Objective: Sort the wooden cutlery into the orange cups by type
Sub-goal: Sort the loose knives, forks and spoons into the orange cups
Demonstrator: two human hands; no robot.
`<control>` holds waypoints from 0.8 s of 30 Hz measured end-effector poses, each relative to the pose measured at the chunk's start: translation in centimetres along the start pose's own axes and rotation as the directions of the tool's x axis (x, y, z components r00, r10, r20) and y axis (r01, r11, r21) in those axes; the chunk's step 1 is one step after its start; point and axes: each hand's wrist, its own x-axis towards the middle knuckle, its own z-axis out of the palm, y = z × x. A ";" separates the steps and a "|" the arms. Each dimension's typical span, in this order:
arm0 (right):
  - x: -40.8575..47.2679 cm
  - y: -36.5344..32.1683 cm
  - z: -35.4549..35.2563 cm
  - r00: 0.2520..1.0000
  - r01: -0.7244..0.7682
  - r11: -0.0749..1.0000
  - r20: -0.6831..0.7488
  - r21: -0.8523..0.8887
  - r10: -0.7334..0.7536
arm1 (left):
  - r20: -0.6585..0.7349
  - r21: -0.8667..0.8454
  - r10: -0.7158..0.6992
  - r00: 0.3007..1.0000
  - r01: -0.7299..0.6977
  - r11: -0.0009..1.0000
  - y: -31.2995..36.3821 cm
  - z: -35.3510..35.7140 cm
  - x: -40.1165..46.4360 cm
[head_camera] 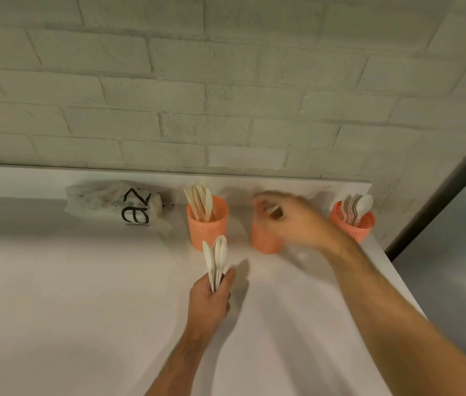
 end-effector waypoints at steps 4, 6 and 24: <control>-3.4 -1.1 4.1 0.963 -0.103 0.983 0.264 0.155 0.059 | 0.085 0.023 0.045 0.995 -0.047 0.999 1.7 1.1 -1.3; -4.2 -1.2 4.8 0.977 -0.121 0.966 0.200 0.229 0.075 | 0.075 0.130 0.094 0.993 -0.103 0.986 2.0 1.4 -1.6; -6.9 0.4 2.7 0.996 -0.085 0.938 0.015 0.337 0.085 | 0.036 0.714 0.354 0.935 -0.272 0.645 2.6 4.5 -2.4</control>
